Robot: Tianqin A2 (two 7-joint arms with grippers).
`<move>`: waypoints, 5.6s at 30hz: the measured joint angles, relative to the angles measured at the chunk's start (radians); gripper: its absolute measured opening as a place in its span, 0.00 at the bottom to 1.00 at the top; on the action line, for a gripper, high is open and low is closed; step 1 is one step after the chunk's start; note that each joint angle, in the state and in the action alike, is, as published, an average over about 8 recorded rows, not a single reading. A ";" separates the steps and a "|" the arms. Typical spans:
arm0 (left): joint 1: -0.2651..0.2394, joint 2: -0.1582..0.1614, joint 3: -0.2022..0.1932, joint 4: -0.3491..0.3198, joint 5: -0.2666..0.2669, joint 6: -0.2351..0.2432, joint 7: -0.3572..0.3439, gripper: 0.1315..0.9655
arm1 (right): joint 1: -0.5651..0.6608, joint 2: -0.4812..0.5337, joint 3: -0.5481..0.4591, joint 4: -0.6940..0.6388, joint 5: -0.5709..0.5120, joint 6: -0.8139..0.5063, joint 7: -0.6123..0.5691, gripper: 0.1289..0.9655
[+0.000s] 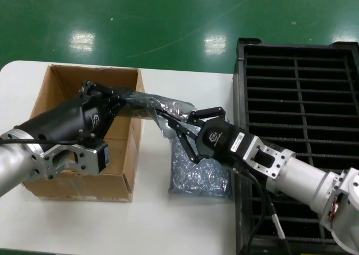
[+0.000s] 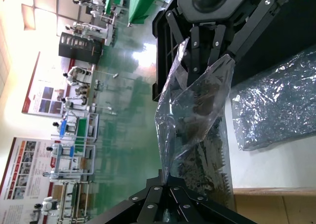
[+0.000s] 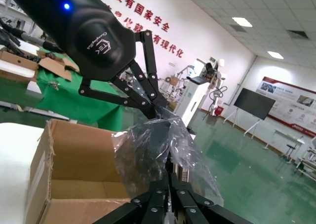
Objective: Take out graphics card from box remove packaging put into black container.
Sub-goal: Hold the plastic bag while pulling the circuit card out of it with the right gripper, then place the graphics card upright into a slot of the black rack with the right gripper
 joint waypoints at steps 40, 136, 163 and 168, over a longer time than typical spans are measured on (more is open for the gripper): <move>0.000 0.000 0.000 0.000 0.000 0.000 0.000 0.01 | 0.128 -0.071 0.026 -0.236 0.031 -0.092 -0.036 0.10; 0.000 0.000 0.000 0.000 0.000 0.000 0.000 0.01 | -0.129 0.714 0.048 0.704 -0.545 -0.078 0.834 0.07; 0.000 0.000 0.000 0.000 0.000 0.000 0.000 0.01 | 0.145 0.924 0.021 0.860 -0.261 -0.592 0.910 0.07; 0.000 0.000 0.000 0.000 0.000 0.000 0.000 0.01 | 0.107 0.950 0.005 0.869 -0.268 -0.611 0.929 0.07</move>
